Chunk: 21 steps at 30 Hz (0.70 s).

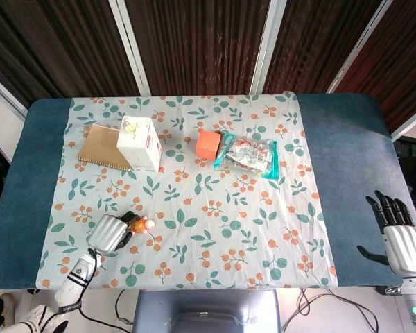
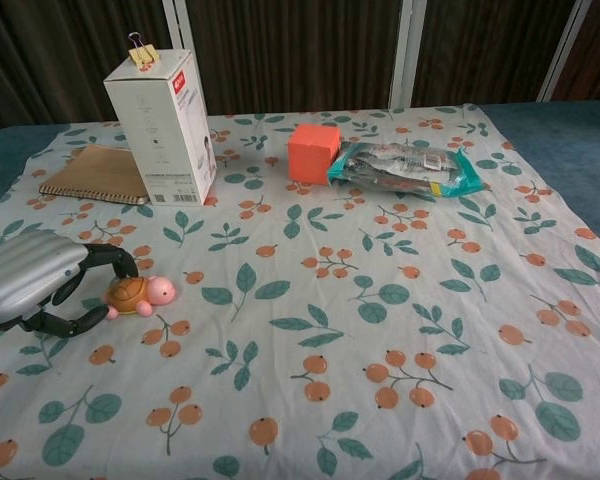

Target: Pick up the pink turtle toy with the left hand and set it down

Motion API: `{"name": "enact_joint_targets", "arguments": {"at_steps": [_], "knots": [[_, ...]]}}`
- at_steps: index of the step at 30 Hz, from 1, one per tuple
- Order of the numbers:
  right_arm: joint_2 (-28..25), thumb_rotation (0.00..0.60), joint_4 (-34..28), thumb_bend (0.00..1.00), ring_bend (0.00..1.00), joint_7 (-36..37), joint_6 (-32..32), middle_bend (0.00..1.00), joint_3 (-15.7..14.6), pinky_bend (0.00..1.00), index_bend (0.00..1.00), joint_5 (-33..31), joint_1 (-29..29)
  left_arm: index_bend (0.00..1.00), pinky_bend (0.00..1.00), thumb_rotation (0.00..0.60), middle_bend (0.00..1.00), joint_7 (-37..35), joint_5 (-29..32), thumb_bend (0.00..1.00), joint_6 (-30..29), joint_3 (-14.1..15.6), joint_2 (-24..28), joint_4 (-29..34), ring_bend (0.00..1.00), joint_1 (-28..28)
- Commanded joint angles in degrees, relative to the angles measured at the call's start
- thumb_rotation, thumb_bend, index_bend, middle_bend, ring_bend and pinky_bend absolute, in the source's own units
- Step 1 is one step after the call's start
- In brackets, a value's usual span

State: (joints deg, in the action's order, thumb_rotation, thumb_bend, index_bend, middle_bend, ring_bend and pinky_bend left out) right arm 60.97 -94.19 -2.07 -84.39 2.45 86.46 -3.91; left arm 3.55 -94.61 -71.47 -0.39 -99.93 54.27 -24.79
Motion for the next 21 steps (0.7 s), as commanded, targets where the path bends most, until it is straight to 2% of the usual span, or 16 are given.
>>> {"name": "enact_joint_targets", "arguments": {"at_steps": [1,8,11,15,21], "knots": [[-0.08,0.600,0.02,0.21,0.00,0.11,-0.06,0.00,0.06,0.00,0.00,-0.05,0.05,0.36,0.80,0.600,0.36,-0.93,0.10,0.40,-0.14,0.15,-0.78,-1.21,0.72,-0.43],[-0.11,0.600,0.05,0.21,0.00,0.17,-0.32,0.00,0.23,0.00,0.00,-0.18,0.20,0.44,0.80,0.600,0.47,-3.04,0.16,0.40,-0.44,0.53,-2.26,-3.75,0.73,-1.10],[-0.08,0.600,0.11,0.21,0.00,0.15,-0.22,0.00,0.26,0.00,0.00,-0.24,0.18,0.53,0.80,0.600,0.58,-4.37,0.01,0.40,-1.64,0.38,-3.24,-5.25,0.74,-1.30],[-0.10,0.600,0.15,0.21,0.00,0.12,0.05,0.00,0.25,0.00,0.00,-0.30,0.10,0.70,0.84,0.600,0.77,-6.78,-0.46,0.41,-5.40,-0.30,-5.89,-9.37,0.79,-1.31],[-0.16,0.600,0.15,0.21,0.00,0.21,0.09,0.00,0.25,0.00,0.00,-0.28,0.13,0.79,0.85,0.600,0.86,-9.80,-0.51,0.42,-7.80,-0.42,-8.32,-13.96,0.80,-1.37]]}}
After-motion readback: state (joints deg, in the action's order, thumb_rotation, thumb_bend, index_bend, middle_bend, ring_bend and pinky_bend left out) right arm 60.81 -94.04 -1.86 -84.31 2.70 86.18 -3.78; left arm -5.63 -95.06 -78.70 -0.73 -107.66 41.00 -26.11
